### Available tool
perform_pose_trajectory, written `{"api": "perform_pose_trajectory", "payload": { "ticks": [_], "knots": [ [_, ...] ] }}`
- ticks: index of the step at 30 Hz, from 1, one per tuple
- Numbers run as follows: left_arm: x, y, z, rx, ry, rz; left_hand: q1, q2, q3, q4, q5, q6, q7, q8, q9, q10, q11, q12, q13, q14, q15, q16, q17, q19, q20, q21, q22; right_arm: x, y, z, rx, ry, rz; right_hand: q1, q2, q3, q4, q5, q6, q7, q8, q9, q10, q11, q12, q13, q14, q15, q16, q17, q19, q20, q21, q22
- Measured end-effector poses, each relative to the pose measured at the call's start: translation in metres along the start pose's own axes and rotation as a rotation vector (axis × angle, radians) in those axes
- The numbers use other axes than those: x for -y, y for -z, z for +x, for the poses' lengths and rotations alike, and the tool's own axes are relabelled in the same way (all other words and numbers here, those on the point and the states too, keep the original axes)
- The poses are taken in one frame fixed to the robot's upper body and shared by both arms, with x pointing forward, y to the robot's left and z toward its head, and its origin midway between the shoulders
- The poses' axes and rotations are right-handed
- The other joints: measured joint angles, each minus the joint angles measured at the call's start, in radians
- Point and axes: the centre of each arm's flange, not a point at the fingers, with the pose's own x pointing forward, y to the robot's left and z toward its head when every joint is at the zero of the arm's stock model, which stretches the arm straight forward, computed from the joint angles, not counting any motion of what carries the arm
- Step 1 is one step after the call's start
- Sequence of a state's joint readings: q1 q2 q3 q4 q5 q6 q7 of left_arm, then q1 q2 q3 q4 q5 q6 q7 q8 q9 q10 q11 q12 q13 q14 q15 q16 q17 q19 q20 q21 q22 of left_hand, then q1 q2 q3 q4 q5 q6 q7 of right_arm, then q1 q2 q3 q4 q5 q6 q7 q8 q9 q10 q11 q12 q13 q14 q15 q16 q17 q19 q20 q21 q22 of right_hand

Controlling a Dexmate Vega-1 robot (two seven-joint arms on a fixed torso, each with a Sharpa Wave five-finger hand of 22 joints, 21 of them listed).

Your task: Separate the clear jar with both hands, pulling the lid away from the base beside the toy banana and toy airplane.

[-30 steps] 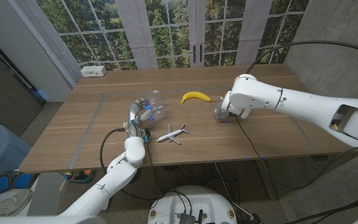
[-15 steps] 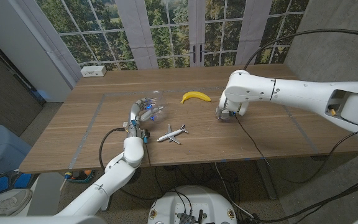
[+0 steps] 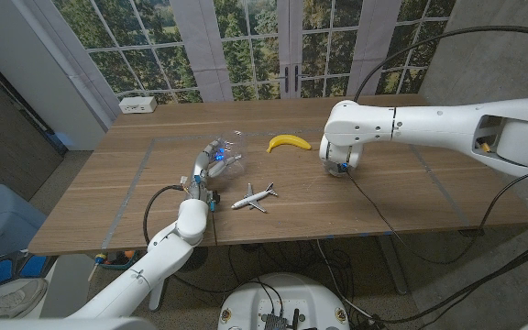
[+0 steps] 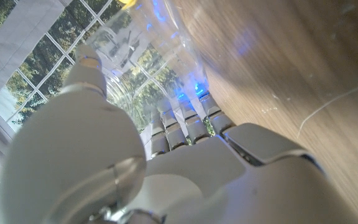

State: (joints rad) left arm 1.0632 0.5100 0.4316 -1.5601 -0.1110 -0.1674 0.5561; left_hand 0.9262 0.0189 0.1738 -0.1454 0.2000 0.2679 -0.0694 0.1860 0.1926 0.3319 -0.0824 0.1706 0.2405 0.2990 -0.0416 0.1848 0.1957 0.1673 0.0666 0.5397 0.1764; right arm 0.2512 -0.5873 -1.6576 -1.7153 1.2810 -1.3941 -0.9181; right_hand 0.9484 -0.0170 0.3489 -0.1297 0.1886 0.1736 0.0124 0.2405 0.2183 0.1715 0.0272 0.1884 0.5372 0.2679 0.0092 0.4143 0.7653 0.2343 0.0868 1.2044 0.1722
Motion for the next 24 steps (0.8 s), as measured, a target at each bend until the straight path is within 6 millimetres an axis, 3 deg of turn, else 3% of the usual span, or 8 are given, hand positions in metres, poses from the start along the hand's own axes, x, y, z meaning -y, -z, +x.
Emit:
{"api": "perform_pose_trajectory", "payload": {
  "ticks": [7, 13, 17, 20, 22, 24],
  "knots": [
    [-0.002, -0.003, 0.002, -0.009, 0.061, 0.01, -0.034, -0.019, 0.0, 0.0, 0.001, -0.145, 0.024, -0.013, -0.002, -0.137, 0.041, 0.001, -0.021, -0.097, 0.002, 0.0, -0.009, -0.051, 0.035, -0.054, 0.0, -0.002, 0.0, 0.0, -0.021, -0.029, -0.03, -0.037, -0.037, -0.03, -0.003, -0.004, -0.121, 0.02, -0.051, -0.009, -0.097, 0.027, -0.004, -0.018, -0.08, 0.035, -0.036, -0.013, -0.046, 0.032, -0.04, 0.0],
    [-0.004, -0.006, 0.003, -0.012, 0.112, 0.019, -0.075, -0.028, 0.0, 0.0, -0.005, -0.315, 0.045, -0.013, -0.007, -0.298, 0.098, 0.008, -0.036, -0.225, 0.052, -0.004, -0.01, -0.129, 0.076, -0.129, 0.0, -0.002, 0.0, -0.001, -0.029, -0.045, -0.038, -0.096, -0.062, -0.069, 0.016, 0.021, -0.195, 0.031, -0.056, -0.014, -0.168, 0.052, -0.004, -0.034, -0.155, 0.066, -0.076, -0.033, -0.082, 0.046, -0.08, 0.0],
    [-0.005, -0.009, 0.005, -0.013, 0.153, 0.024, -0.123, -0.035, -0.006, 0.007, -0.012, -0.413, 0.037, -0.013, -0.011, -0.4, 0.128, 0.008, -0.041, -0.314, 0.087, -0.008, -0.01, -0.196, 0.098, -0.186, 0.0, -0.001, 0.001, -0.002, -0.026, -0.052, -0.035, -0.139, -0.063, -0.094, 0.033, 0.034, -0.214, 0.035, -0.056, -0.014, -0.203, 0.062, -0.004, -0.041, -0.185, 0.079, -0.094, -0.045, -0.107, 0.056, -0.105, 0.0],
    [-0.006, -0.01, 0.006, -0.011, 0.169, 0.024, -0.172, -0.042, -0.013, 0.014, -0.015, -0.437, 0.026, -0.013, -0.011, -0.489, 0.147, 0.008, -0.045, -0.404, 0.111, -0.008, -0.01, -0.274, 0.115, -0.242, 0.0, 0.0, 0.002, -0.002, -0.017, -0.048, -0.024, -0.167, -0.067, -0.11, 0.049, 0.041, -0.224, 0.039, -0.056, -0.014, -0.219, 0.068, -0.004, -0.048, -0.203, 0.093, -0.105, -0.052, -0.125, 0.067, -0.124, 0.0],
    [-0.006, -0.011, 0.006, -0.01, 0.18, 0.021, -0.213, -0.042, -0.018, 0.019, -0.015, -0.443, 0.014, -0.013, -0.011, -0.503, 0.162, 0.008, -0.045, -0.457, 0.127, -0.008, -0.01, -0.327, 0.126, -0.287, 0.002, 0.001, 0.003, -0.003, -0.005, -0.047, -0.008, -0.203, -0.068, -0.123, 0.063, 0.045, -0.23, 0.041, -0.056, -0.014, -0.231, 0.073, -0.004, -0.053, -0.221, 0.1, -0.117, -0.058, -0.148, 0.076, -0.143, -0.004],
    [-0.007, -0.013, 0.006, -0.002, 0.184, 0.019, -0.252, -0.04, -0.022, 0.022, -0.015, -0.44, 0.006, -0.013, -0.011, -0.504, 0.175, 0.008, -0.05, -0.47, 0.141, -0.014, -0.01, -0.339, 0.135, -0.327, 0.003, 0.002, 0.004, -0.005, 0.006, -0.043, 0.006, -0.22, -0.072, -0.134, 0.074, 0.048, -0.239, 0.046, -0.056, -0.014, -0.242, 0.076, -0.004, -0.055, -0.235, 0.111, -0.127, -0.063, -0.168, 0.085, -0.16, -0.005]
  ]
}}
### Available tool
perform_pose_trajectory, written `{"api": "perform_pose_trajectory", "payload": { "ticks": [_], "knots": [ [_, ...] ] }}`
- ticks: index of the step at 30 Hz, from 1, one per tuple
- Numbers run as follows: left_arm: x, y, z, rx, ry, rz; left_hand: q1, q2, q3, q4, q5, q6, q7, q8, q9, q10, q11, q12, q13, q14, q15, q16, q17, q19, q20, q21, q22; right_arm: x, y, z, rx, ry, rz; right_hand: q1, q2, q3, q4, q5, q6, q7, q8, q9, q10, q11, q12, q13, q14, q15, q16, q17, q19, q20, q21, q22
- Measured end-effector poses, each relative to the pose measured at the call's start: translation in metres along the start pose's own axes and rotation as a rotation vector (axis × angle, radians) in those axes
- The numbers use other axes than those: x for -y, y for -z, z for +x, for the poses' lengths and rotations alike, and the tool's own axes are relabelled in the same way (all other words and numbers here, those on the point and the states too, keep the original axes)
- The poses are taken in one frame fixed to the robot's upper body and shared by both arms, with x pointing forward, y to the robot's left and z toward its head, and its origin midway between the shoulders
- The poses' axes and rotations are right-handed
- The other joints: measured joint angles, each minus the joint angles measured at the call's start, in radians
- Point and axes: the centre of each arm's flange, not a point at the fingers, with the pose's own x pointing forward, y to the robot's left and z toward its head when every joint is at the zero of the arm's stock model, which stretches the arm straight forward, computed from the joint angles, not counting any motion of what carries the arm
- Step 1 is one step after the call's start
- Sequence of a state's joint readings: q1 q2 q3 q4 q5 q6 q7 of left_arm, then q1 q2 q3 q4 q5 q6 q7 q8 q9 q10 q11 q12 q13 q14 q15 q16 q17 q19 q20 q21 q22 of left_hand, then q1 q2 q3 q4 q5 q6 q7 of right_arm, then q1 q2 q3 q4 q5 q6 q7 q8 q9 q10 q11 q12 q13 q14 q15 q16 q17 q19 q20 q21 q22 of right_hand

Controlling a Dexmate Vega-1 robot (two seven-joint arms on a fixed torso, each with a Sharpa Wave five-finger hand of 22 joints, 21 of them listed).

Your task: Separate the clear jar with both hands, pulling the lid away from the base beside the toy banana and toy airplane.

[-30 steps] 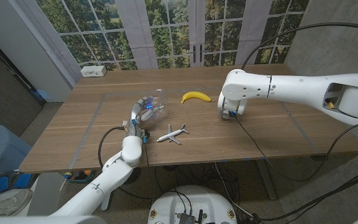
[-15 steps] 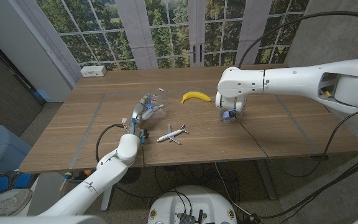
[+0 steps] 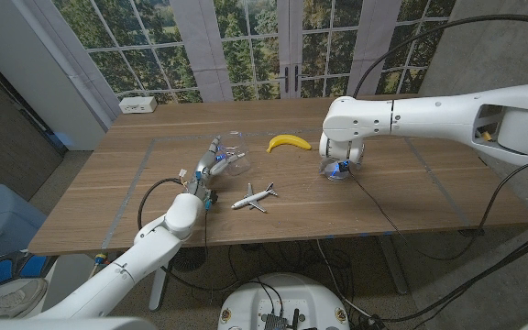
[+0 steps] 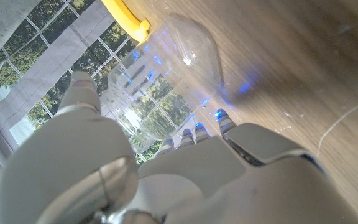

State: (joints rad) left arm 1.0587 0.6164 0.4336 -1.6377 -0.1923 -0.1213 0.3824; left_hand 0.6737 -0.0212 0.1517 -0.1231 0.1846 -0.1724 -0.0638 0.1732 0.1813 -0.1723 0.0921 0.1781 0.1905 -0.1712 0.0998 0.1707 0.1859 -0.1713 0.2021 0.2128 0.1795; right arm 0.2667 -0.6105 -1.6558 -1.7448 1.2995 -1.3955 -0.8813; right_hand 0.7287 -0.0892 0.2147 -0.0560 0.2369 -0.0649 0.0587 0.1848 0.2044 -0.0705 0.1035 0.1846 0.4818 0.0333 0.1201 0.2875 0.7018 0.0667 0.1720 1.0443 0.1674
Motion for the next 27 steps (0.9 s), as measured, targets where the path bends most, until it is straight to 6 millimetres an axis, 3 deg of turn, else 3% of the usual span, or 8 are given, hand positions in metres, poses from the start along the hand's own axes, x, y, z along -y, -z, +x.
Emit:
{"api": "perform_pose_trajectory", "payload": {
  "ticks": [7, 9, 13, 18, 20, 25, 27],
  "knots": [
    [-0.004, -0.01, 0.001, 0.049, -0.018, -0.028, -0.101, 0.012, -0.013, 0.023, -0.004, -0.001, -0.024, 0.002, 0.0, 0.001, 0.002, 0.0, 0.0, 0.0, 0.022, -0.001, 0.0, -0.003, 0.003, -0.036, 0.0, -0.002, 0.005, -0.007, 0.06, 0.006, 0.073, -0.047, 0.007, -0.024, 0.024, 0.004, -0.009, -0.002, 0.001, 0.0, -0.012, 0.009, 0.006, -0.009, -0.019, 0.009, -0.01, -0.012, -0.041, 0.013, -0.038, 0.0],
    [-0.005, -0.01, 0.001, 0.057, -0.025, -0.037, -0.133, 0.015, -0.02, 0.035, -0.004, 0.003, -0.035, 0.008, 0.0, 0.0, -0.014, 0.002, 0.0, 0.0, 0.021, 0.003, 0.0, -0.003, 0.003, -0.036, 0.0, -0.002, 0.007, -0.007, 0.074, 0.012, 0.09, -0.069, 0.002, -0.03, 0.03, 0.004, -0.009, -0.002, 0.008, 0.0, -0.012, 0.009, 0.012, -0.009, -0.019, 0.009, -0.01, -0.013, -0.044, 0.016, -0.046, 0.0],
    [-0.008, -0.014, 0.001, 0.083, -0.045, -0.057, -0.184, 0.023, -0.028, 0.05, -0.007, 0.001, -0.051, 0.023, 0.0, 0.003, -0.035, 0.012, -0.005, 0.0, 0.0, 0.009, 0.0, -0.004, -0.004, -0.035, 0.0, -0.003, 0.013, -0.01, 0.132, 0.025, 0.148, -0.113, 0.016, -0.051, 0.048, 0.004, 0.015, -0.012, 0.016, -0.002, 0.007, 0.002, 0.02, -0.017, -0.018, 0.008, -0.01, -0.021, -0.051, 0.023, -0.069, 0.0],
    [-0.012, -0.022, 0.001, 0.125, -0.059, -0.089, -0.236, 0.044, -0.033, 0.064, -0.008, 0.003, -0.071, 0.041, -0.005, -0.001, -0.057, 0.026, -0.009, -0.001, -0.035, 0.025, -0.004, -0.003, -0.023, -0.017, 0.0, -0.006, 0.026, -0.01, 0.178, 0.036, 0.216, -0.187, 0.04, -0.074, 0.08, -0.012, 0.081, -0.027, 0.036, -0.005, 0.07, -0.015, 0.039, -0.036, 0.013, -0.019, -0.01, -0.037, -0.057, 0.028, -0.112, 0.0],
    [-0.015, -0.025, 0.002, 0.145, -0.066, -0.106, -0.25, 0.048, -0.029, 0.067, -0.008, 0.001, -0.072, 0.043, -0.005, 0.001, -0.064, 0.034, -0.009, -0.001, -0.041, 0.026, -0.005, -0.003, -0.029, -0.015, 0.0, 0.009, 0.023, -0.008, 0.255, 0.106, 0.278, -0.198, 0.051, -0.075, 0.081, -0.02, 0.106, -0.037, 0.038, -0.006, 0.086, -0.03, 0.039, -0.045, 0.022, -0.029, -0.01, -0.045, -0.064, 0.021, -0.131, -0.003],
    [-0.019, -0.032, 0.002, 0.179, -0.072, -0.136, -0.277, 0.064, -0.03, 0.075, -0.008, 0.001, -0.072, 0.05, -0.008, 0.0, -0.077, 0.041, -0.013, 0.0, -0.061, 0.03, -0.007, -0.001, -0.06, -0.006, -0.002, 0.023, 0.039, -0.004, 0.338, 0.185, 0.4, -0.213, 0.066, -0.075, 0.081, -0.034, 0.157, -0.066, 0.045, -0.009, 0.123, -0.047, 0.046, -0.065, 0.031, -0.067, -0.01, -0.067, -0.082, 0.002, -0.166, -0.005],
    [-0.02, -0.034, 0.002, 0.189, -0.071, -0.147, -0.288, 0.076, -0.028, 0.076, -0.003, 0.001, -0.072, 0.05, -0.009, -0.001, -0.078, 0.042, -0.014, 0.0, -0.068, 0.034, -0.009, -0.001, -0.078, 0.003, -0.003, 0.026, 0.044, -0.001, 0.36, 0.206, 0.436, -0.208, 0.07, -0.067, 0.074, -0.036, 0.181, -0.072, 0.053, -0.009, 0.134, -0.05, 0.046, -0.073, 0.031, -0.067, -0.013, -0.076, -0.083, -0.014, -0.18, -0.005]
  ]
}}
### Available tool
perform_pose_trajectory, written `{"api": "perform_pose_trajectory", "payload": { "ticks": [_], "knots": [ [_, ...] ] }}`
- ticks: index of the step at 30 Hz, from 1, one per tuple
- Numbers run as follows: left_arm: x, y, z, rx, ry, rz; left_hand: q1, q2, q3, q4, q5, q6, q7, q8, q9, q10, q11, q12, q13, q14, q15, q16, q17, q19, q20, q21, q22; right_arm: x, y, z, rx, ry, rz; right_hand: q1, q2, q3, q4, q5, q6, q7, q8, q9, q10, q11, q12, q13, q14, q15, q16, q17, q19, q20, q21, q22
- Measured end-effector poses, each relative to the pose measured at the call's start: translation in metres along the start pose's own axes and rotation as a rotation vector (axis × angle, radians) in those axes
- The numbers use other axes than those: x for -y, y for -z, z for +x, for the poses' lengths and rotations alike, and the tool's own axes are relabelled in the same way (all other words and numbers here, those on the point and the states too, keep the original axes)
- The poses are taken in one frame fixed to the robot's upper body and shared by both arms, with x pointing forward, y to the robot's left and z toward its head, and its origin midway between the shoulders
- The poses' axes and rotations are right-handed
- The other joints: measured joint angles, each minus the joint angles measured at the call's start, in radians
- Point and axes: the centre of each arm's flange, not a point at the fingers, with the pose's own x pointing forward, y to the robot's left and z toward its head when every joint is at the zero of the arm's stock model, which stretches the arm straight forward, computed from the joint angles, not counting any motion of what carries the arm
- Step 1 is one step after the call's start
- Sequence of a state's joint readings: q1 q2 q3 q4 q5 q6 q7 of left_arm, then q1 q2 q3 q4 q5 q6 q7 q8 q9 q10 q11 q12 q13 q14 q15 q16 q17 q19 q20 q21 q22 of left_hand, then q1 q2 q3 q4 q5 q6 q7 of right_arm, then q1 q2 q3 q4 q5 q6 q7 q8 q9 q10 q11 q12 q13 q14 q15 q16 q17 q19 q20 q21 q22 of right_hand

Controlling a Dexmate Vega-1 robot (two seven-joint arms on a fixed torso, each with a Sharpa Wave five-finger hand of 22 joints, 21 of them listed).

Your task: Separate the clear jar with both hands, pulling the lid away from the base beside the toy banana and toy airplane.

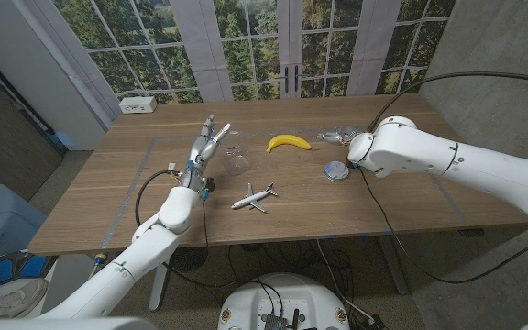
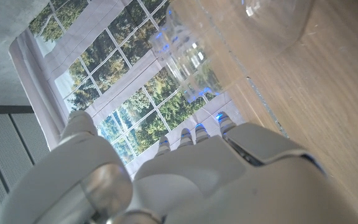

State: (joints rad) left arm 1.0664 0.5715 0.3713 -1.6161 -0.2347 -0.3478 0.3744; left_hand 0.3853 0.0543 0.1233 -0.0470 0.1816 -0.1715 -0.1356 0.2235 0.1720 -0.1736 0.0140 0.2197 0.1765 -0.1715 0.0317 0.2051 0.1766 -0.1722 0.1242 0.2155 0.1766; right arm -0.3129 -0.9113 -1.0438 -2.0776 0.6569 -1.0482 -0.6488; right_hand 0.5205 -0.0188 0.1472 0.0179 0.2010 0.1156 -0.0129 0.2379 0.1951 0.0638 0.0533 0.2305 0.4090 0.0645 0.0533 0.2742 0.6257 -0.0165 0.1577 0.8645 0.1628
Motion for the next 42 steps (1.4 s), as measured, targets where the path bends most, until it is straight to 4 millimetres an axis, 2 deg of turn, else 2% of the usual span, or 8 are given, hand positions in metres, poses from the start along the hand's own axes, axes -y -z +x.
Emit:
{"api": "perform_pose_trajectory", "payload": {
  "ticks": [4, 12, 20, 26, 27, 32, 33, 42],
  "knots": [
    [0.002, -0.005, 0.0, 0.023, 0.024, -0.042, -0.022, 0.022, 0.013, -0.004, 0.0, -0.001, 0.041, 0.0, 0.0, 0.004, -0.004, 0.005, 0.0, 0.0, -0.011, 0.0, -0.005, 0.0, -0.05, 0.011, -0.001, -0.008, 0.039, 0.002, -0.082, -0.008, 0.054, 0.017, 0.018, 0.011, -0.011, -0.007, 0.029, -0.012, 0.0, -0.004, 0.015, -0.012, 0.0, -0.016, -0.012, -0.012, -0.012, -0.02, -0.011, -0.036, -0.027, 0.0],
    [-0.006, -0.011, 0.004, 0.053, 0.034, -0.105, -0.049, 0.071, 0.05, -0.025, 0.001, 0.081, 0.088, -0.014, -0.005, 0.003, -0.031, 0.0, -0.005, 0.0, -0.041, -0.01, -0.009, 0.029, -0.153, 0.023, -0.005, -0.019, 0.037, 0.012, 0.158, 0.041, 0.252, 0.041, 0.069, 0.04, -0.04, -0.016, 0.064, -0.029, -0.007, -0.005, 0.046, -0.036, -0.006, -0.059, -0.027, -0.06, -0.043, -0.081, -0.011, -0.146, -0.087, 0.0],
    [-0.005, -0.019, 0.005, 0.087, 0.085, -0.168, -0.06, 0.124, 0.121, -0.014, 0.015, 0.182, 0.11, -0.02, -0.005, 0.076, -0.068, -0.003, -0.009, 0.061, -0.067, -0.01, -0.007, 0.151, -0.157, 0.033, -0.005, -0.053, 0.094, 0.028, 0.049, 0.027, 0.385, -0.006, 0.173, 0.073, -0.017, -0.016, 0.124, 0.001, -0.007, -0.009, 0.1, -0.053, -0.01, -0.099, -0.015, -0.088, -0.051, -0.128, 0.004, -0.195, -0.133, -0.005],
    [-0.004, -0.022, 0.005, 0.102, 0.106, -0.201, -0.064, 0.128, 0.255, 0.057, 0.036, 0.248, 0.128, -0.027, -0.004, 0.131, -0.058, -0.011, -0.009, 0.108, -0.067, -0.01, -0.006, 0.191, -0.158, 0.03, -0.005, -0.075, 0.128, 0.034, -0.052, 0.024, 0.447, -0.05, 0.217, 0.115, 0.03, -0.013, 0.173, 0.012, -0.006, -0.009, 0.145, -0.068, -0.01, -0.124, 0.011, -0.093, -0.051, -0.15, 0.033, -0.188, -0.159, -0.004],
    [-0.013, -0.024, 0.007, 0.11, 0.094, -0.199, -0.064, 0.128, 0.279, 0.069, 0.038, 0.253, 0.131, -0.028, -0.004, 0.139, -0.058, -0.011, -0.009, 0.111, -0.067, -0.01, -0.006, 0.194, -0.158, 0.028, -0.005, -0.055, 0.065, 0.025, 0.351, -0.013, 0.62, -0.055, 0.222, 0.125, 0.04, -0.012, 0.18, 0.012, -0.007, -0.009, 0.151, -0.073, -0.01, -0.128, 0.015, -0.089, -0.051, -0.153, 0.036, -0.192, -0.164, -0.003],
    [-0.013, -0.026, 0.007, 0.122, 0.106, -0.227, -0.064, 0.128, 0.338, 0.101, 0.046, 0.263, 0.134, -0.031, -0.004, 0.147, -0.053, -0.016, -0.009, 0.122, -0.067, -0.01, -0.006, 0.203, -0.16, 0.024, -0.004, -0.07, 0.088, 0.033, 0.279, -0.001, 0.675, -0.065, 0.233, 0.168, 0.083, -0.004, 0.212, 0.005, -0.014, -0.009, 0.176, -0.077, -0.01, -0.144, 0.029, -0.089, -0.046, -0.166, 0.054, -0.195, -0.18, -0.002],
    [-0.018, -0.025, 0.005, 0.12, 0.098, -0.228, -0.064, 0.128, 0.343, 0.105, 0.046, 0.265, 0.136, -0.034, -0.004, 0.147, -0.053, -0.016, -0.009, 0.122, -0.067, -0.01, -0.006, 0.203, -0.16, 0.025, -0.004, -0.051, 0.06, 0.019, 0.501, 0.026, 0.743, -0.069, 0.236, 0.173, 0.088, -0.004, 0.213, 0.004, -0.014, -0.009, 0.177, -0.078, -0.01, -0.146, 0.029, -0.089, -0.044, -0.167, 0.061, -0.195, -0.181, -0.002],
    [-0.026, -0.025, 0.003, 0.124, 0.103, -0.267, -0.064, 0.128, 0.374, 0.12, 0.046, 0.265, 0.136, -0.035, -0.004, 0.147, -0.053, -0.02, -0.006, 0.127, -0.062, -0.01, -0.006, 0.214, -0.16, 0.025, -0.004, -0.043, 0.053, 0.003, 0.666, 0.105, 0.854, -0.078, 0.227, 0.211, 0.109, 0.004, 0.234, -0.002, -0.014, -0.009, 0.201, -0.08, -0.01, -0.158, 0.051, -0.089, -0.043, -0.176, 0.083, -0.195, -0.192, -0.005]
  ]
}}
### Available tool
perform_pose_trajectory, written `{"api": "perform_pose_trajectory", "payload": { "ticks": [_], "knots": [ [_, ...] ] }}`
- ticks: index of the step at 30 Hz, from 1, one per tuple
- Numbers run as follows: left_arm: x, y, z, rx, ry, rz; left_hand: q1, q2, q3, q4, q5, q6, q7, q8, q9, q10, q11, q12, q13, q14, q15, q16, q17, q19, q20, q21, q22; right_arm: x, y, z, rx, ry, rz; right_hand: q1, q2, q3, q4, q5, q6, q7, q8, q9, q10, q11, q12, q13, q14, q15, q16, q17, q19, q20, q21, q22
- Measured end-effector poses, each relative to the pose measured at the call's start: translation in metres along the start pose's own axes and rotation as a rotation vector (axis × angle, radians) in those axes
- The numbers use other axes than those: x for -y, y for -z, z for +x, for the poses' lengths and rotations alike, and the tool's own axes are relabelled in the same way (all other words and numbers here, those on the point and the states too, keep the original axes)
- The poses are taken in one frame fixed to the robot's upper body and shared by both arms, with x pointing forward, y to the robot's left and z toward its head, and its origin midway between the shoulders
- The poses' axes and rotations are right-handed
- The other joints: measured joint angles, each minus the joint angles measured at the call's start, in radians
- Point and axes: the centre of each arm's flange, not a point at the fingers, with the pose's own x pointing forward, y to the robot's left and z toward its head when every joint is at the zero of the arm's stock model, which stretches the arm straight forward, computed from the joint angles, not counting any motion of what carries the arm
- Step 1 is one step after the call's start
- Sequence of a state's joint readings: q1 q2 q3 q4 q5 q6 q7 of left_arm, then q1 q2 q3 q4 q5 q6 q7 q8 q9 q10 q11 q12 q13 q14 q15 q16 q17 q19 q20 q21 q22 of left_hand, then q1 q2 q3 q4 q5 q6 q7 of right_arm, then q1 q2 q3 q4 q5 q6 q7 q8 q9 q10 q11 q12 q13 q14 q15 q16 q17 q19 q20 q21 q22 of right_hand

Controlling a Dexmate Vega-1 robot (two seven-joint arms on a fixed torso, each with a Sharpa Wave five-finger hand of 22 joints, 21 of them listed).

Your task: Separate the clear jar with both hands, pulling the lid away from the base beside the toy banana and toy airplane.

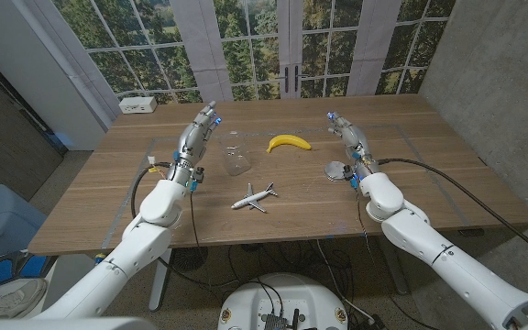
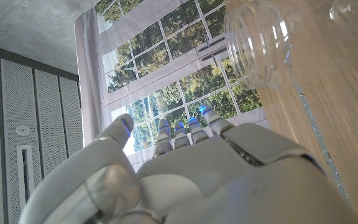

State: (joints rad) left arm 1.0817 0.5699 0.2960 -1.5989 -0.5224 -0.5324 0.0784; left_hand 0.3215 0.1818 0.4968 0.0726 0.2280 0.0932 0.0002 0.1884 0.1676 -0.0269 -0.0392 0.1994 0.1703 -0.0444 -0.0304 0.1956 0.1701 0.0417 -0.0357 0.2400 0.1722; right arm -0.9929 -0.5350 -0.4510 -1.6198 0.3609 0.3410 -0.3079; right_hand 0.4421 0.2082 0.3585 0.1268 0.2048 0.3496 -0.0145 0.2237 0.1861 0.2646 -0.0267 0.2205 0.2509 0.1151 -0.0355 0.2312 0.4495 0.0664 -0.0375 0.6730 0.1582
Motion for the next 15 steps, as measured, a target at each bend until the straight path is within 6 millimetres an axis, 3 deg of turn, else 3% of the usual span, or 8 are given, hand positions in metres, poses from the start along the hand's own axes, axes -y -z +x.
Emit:
{"api": "perform_pose_trajectory", "payload": {
  "ticks": [1, 15],
  "knots": [
    [-0.004, -0.001, -0.001, 0.0, -0.002, -0.003, 0.0, 0.0, 0.006, 0.001, 0.0, 0.0, 0.0, 0.0, 0.0, 0.0, 0.0, 0.0, 0.0, 0.002, -0.002, -0.006, 0.0, 0.0, 0.0, 0.0, 0.0, -0.001, -0.01, -0.002, 0.066, 0.002, 0.013, 0.0, 0.0, 0.002, 0.0, 0.0, 0.006, 0.001, 0.0, 0.0, 0.0, 0.0, 0.0, 0.0, 0.0, 0.0, 0.0, -0.003, 0.0, 0.0, 0.0, 0.0],
    [-0.023, -0.002, -0.001, -0.006, 0.02, -0.038, 0.0, 0.0, 0.044, 0.01, 0.0, 0.005, 0.005, -0.004, 0.003, 0.005, 0.005, -0.003, 0.0, 0.005, -0.005, -0.007, 0.0, 0.011, 0.0, -0.004, 0.0, -0.006, -0.023, -0.021, 0.186, 0.085, 0.047, -0.016, -0.005, 0.03, 0.017, 0.0, 0.017, 0.011, 0.0, 0.0, 0.016, 0.009, 0.0, -0.01, 0.014, 0.0, 0.0, -0.014, 0.021, 0.0, -0.012, 0.0]
  ]
}}
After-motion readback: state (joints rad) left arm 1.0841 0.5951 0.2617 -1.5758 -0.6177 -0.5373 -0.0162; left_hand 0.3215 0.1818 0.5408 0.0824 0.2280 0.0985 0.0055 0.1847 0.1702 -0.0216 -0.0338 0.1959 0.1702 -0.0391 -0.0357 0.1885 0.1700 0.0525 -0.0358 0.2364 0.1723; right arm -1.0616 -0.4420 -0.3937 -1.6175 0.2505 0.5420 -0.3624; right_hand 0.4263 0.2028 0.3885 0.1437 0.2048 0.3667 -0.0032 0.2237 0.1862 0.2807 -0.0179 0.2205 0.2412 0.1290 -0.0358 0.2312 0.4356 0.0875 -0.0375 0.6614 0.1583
